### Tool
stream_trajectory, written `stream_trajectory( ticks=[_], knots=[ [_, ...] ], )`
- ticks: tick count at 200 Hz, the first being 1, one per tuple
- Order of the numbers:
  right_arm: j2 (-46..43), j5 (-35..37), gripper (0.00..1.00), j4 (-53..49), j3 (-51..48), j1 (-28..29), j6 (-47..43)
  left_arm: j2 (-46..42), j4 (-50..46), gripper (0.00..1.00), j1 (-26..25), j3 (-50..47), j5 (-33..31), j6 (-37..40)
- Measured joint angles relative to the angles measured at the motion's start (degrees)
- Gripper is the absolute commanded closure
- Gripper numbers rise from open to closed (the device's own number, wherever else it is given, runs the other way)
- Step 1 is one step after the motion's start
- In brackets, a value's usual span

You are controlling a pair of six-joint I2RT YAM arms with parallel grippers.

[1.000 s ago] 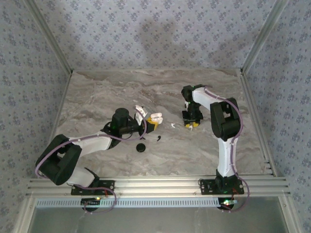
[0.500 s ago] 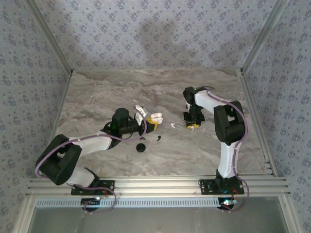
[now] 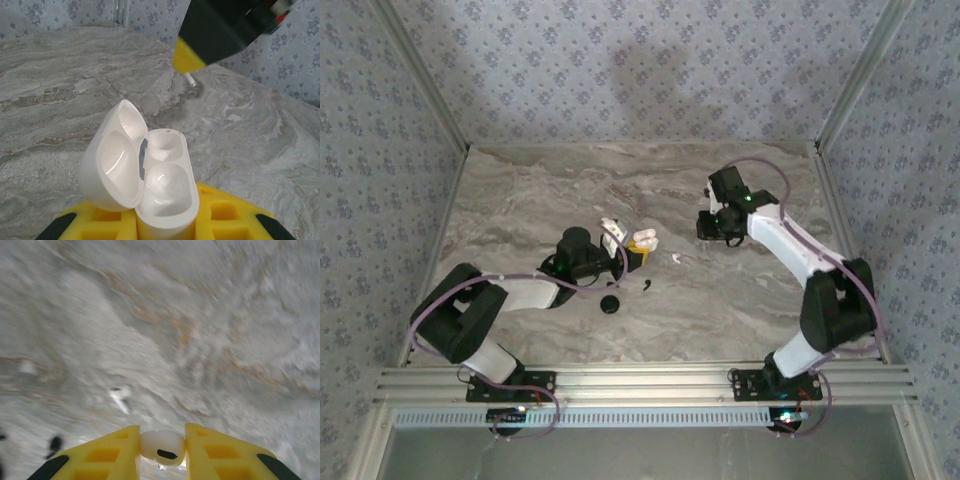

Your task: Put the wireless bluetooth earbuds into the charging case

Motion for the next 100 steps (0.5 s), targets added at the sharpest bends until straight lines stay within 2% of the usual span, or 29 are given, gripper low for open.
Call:
stream_trajectory(
  ticks=[54,100],
  knots=[
    [-11.0,-1.7,0.72,11.5,-4.6,6.9,-3.3,4.0,6.4,0.84,-1.9,0.9,1.4,-1.7],
    [-16.7,-3.2,0.72,17.3,-9.0,9.2,-5.1,4.2,9.7,0.84,-3.0,1.9,3.2,-2.1]
  ],
)
